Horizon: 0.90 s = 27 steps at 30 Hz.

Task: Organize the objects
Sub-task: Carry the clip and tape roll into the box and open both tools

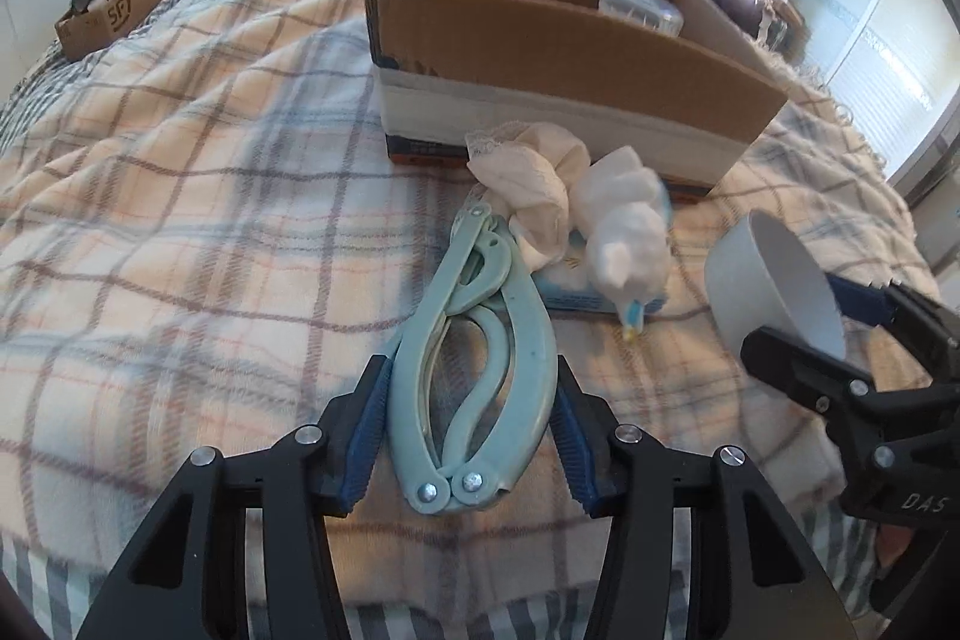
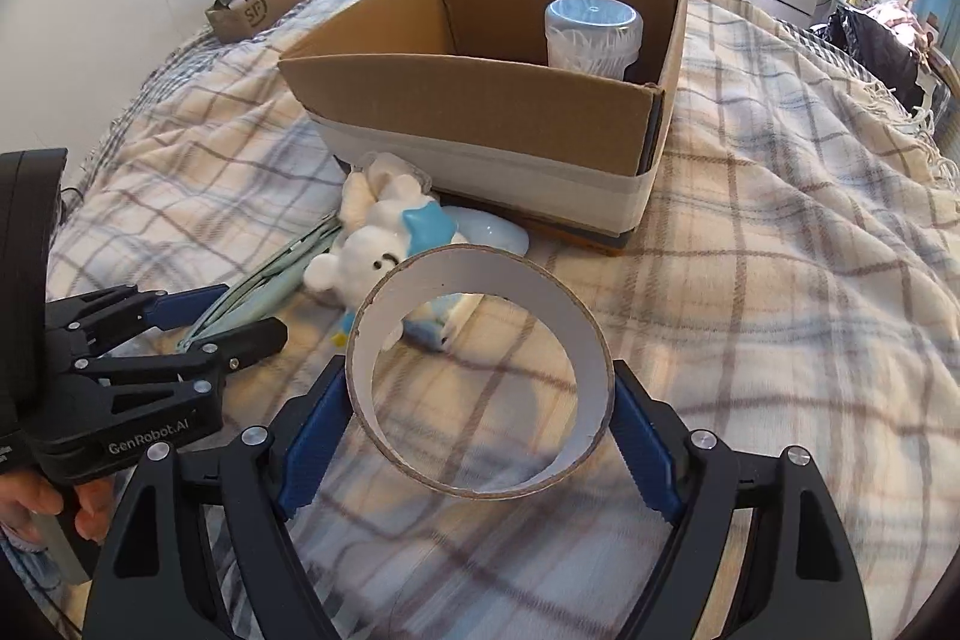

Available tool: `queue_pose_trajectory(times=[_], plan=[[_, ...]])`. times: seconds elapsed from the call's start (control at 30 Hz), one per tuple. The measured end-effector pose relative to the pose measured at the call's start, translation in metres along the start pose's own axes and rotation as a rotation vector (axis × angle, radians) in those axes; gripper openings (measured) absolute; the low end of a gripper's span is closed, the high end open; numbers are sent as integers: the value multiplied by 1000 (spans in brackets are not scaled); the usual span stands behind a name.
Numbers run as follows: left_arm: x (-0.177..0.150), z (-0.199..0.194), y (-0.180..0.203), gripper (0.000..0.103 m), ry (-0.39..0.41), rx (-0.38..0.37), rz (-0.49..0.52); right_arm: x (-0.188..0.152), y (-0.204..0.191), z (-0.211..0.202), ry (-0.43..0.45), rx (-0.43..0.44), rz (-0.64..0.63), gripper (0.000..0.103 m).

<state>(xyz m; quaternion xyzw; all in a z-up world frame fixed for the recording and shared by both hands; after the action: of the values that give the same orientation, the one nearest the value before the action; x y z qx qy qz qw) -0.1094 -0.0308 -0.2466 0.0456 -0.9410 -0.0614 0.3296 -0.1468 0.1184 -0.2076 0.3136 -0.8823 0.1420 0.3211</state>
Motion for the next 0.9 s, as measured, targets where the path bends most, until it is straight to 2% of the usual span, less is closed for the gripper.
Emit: queue_pose_trajectory(times=[0.03, 0.07, 0.17, 0.47, 0.9], plan=[[1, -2, -1, 39, 4, -2, -8, -1, -1, -1, 0, 1, 2, 82], [-3, -7, 2, 19, -1, -8, -15, -2, -1, -3, 3, 0, 4, 82], [-5, -12, 1, 12, -10, -36, -55, -2, -2, -10, 11, 0, 6, 82], [6, -37, 5, 9, 63, -51, -56, -5, -2, -24, 29, -3, 7, 82], [39, -84, 9, 9, 192, -32, -39, 9, -6, -52, 90, -9, -4, 82]])
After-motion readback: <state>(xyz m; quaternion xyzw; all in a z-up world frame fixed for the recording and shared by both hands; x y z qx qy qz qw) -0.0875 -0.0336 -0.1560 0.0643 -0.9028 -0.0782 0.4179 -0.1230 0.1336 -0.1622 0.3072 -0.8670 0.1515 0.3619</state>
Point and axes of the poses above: each gripper's, at about its wrist camera, not at the fingertips, and z roughly the way its jaws point, y to its right, x to its top, the point moved 9 cm from there along z, roughly the way its jaws point, and after that the axes turned 10 degrees about y, right-handed, at the moved point
